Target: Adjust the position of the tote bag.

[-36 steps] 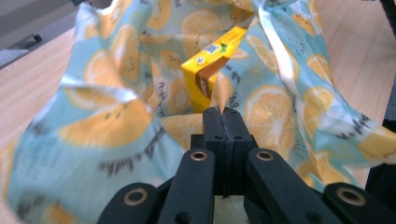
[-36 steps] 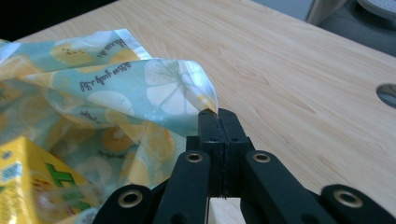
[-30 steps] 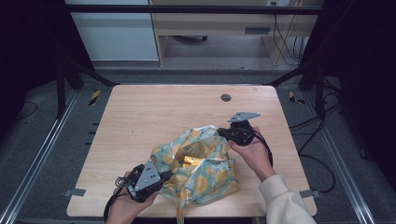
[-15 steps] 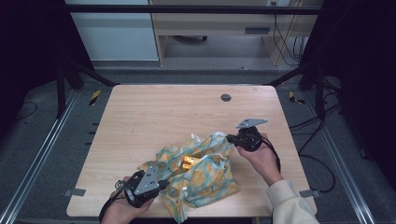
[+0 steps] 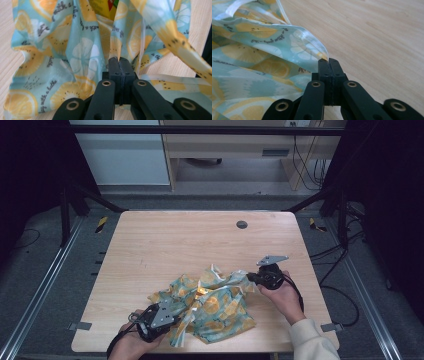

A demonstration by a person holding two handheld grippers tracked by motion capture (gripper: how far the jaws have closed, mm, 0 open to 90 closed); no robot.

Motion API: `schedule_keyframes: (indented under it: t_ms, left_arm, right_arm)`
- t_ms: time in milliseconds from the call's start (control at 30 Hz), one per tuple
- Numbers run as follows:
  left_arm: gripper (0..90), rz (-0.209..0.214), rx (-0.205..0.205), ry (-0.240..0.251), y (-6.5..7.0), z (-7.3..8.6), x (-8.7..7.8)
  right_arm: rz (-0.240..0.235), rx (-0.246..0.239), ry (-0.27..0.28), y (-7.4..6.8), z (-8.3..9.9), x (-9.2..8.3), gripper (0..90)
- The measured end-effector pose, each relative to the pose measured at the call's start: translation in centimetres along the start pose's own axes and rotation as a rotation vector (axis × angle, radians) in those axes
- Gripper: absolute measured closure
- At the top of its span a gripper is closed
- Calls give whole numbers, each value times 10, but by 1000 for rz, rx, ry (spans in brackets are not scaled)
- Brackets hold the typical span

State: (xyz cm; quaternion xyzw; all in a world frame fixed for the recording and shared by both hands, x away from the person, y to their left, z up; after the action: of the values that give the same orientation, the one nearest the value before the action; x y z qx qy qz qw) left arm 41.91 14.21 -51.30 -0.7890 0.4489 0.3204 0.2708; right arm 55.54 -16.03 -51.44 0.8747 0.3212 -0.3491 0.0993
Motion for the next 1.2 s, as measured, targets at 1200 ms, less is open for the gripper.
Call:
schedule_keyframes:
  t_ms: [1200]
  left_arm:
    - [900,-23,-36,-8,-3,2,-2]
  right_arm:
    - [123,8,-35,29,17,12,900]
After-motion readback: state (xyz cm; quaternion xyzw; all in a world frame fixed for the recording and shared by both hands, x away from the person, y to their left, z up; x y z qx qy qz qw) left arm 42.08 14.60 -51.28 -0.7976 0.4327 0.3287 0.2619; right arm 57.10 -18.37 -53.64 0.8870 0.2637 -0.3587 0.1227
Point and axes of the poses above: each handheld gripper's, and its own axes: x roughly forward along the jaws, z roughly out of its underside, y roughly to its right, the point moved 7 cm from there along x, roughly forward along the jaws, and after that the axes turned 2 degrees about z, right-handed, at the moved point
